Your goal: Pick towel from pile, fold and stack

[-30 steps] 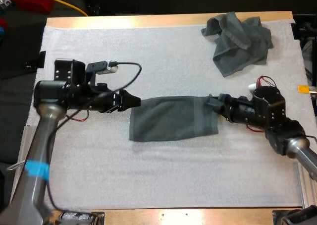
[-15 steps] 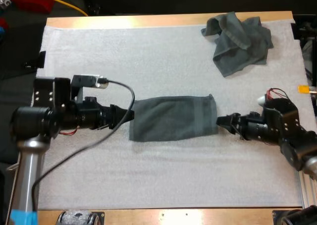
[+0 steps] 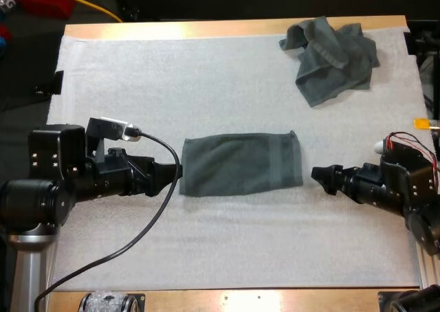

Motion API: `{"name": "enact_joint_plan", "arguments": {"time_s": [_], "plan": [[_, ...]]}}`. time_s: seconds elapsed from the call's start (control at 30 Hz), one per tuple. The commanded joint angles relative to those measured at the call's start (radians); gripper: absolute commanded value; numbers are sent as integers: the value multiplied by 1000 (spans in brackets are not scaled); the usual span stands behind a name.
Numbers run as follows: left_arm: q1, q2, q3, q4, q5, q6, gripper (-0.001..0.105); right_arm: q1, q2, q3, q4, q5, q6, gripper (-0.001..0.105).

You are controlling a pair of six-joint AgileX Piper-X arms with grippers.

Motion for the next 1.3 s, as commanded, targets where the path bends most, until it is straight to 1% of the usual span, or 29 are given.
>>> {"name": "enact_joint_plan", "arguments": {"time_s": [0.0, 0.07, 0.17, 0.3, 0.4, 0.47, 0.67, 0.8, 0.97, 1.27], "plan": [[-1, -4, -6, -13, -9, -13, 69, -8, 6, -18, 3, 15, -19, 77], [-1, -4, -6, -22, -9, -19, 69, -21, 23, -29, 1, 16, -22, 77], [-1, -4, -6, -49, -2, -41, 69, -71, 61, -49, 2, 7, -42, 77], [-1, -4, -6, -98, 53, -75, 69, -155, 136, -85, 10, -32, -96, 77], [-1, -4, -6, -123, 72, -98, 69, -197, 195, -109, 7, -75, -132, 77], [-1, -4, -6, -124, 74, -99, 69, -214, 228, -119, 3, -86, -150, 77], [-5, -4, -6, -122, 82, -99, 69, -224, 353, -122, -59, -186, -176, 77], [-5, -4, -6, -122, 86, -100, 69, -224, 449, -122, -112, -257, -176, 77], [-5, -4, -3, -121, 74, -100, 69, -224, 555, -122, -177, -318, -162, 77], [-5, -2, -3, -115, 74, -100, 69, -219, 725, -122, -318, -393, -59, 77]]}}
